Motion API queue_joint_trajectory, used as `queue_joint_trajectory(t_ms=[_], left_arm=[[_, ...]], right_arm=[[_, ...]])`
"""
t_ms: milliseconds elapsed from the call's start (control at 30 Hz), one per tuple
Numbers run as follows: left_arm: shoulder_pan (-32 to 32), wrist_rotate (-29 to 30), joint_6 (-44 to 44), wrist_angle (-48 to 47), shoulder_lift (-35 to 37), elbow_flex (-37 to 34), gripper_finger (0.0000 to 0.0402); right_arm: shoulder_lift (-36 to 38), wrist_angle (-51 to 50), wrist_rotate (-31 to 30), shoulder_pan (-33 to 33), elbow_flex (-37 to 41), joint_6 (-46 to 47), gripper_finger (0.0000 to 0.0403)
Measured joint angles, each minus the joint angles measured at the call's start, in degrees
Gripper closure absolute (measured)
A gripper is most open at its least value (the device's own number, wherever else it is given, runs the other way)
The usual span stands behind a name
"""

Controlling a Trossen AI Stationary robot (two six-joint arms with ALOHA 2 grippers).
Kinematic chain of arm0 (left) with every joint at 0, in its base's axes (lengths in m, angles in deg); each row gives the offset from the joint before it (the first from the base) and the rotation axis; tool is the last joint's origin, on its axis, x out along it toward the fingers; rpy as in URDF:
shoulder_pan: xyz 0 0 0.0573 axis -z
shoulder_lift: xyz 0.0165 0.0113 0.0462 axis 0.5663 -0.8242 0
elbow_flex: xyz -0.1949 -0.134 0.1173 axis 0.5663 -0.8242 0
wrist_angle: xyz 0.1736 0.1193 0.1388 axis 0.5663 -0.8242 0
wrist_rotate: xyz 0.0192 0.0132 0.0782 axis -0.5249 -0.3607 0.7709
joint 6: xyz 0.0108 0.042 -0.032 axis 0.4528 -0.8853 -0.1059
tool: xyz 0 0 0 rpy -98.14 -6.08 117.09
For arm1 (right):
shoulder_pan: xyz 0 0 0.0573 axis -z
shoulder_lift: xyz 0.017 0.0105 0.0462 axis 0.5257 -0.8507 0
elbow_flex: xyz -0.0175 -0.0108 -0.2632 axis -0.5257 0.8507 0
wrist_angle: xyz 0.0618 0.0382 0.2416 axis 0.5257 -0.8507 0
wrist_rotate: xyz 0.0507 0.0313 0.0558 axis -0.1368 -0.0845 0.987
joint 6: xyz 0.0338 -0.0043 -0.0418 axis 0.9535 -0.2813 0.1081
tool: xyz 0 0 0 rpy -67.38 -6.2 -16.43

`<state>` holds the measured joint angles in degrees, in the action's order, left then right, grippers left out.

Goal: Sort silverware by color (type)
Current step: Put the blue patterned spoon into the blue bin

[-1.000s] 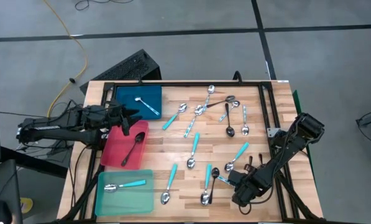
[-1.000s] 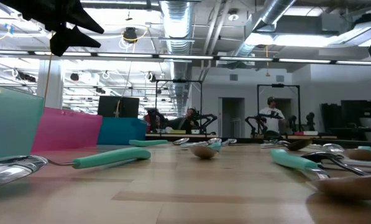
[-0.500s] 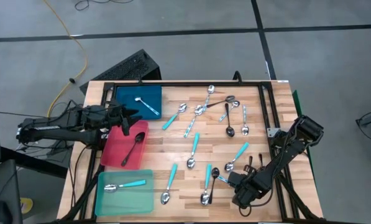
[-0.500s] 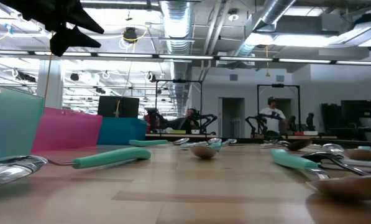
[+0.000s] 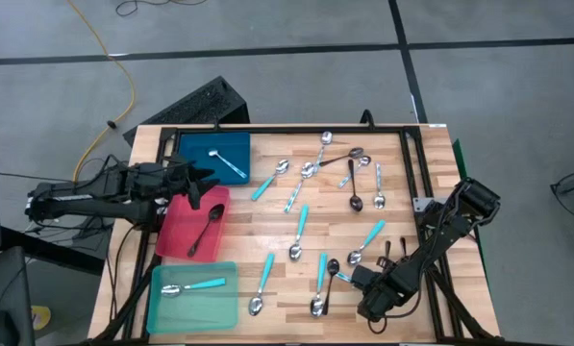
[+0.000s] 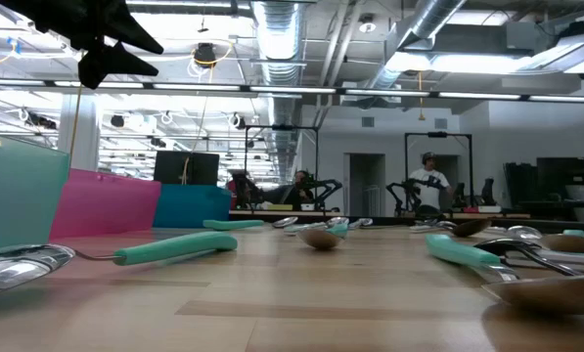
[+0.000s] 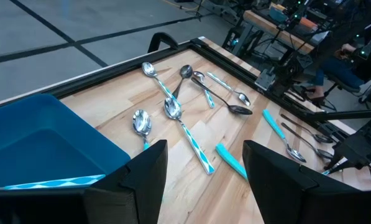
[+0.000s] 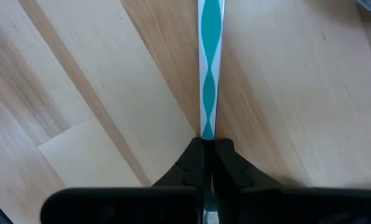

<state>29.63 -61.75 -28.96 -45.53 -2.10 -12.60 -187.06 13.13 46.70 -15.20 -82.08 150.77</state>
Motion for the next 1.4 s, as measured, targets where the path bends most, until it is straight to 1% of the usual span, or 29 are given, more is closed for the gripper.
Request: queue_joint_trajectory(t_ms=[367, 667, 867, 1233, 1400], left_arm=[[0.00, 0.41, -0.43, -0.70, -0.02, 0.00, 0.0207], [0.00, 0.41, -0.45, -0.74, -0.02, 0.00, 0.0207], [0.00, 0.39, -0.45, -0.76, 0.00, 0.00, 0.0207], [0.00, 0.31, -0.43, -0.76, 0.00, 0.00, 0.0207], [0.00, 0.26, -0.43, -0.76, 0.00, 0.00, 0.0207]], right_arm=[[0.13, -1.58, 0.11, 0.95, -1.93, 0.61, 0.0371], [-0.03, -3.43, -0.09, 0.96, -5.08, 0.25, 0.0370], [0.02, -6.39, -0.14, 1.46, -6.86, -0.05, 0.0370], [0.15, -11.10, 1.19, 5.49, -7.56, -3.69, 0.0370], [0.22, -11.71, 2.12, 8.12, -7.56, -7.83, 0.0370]])
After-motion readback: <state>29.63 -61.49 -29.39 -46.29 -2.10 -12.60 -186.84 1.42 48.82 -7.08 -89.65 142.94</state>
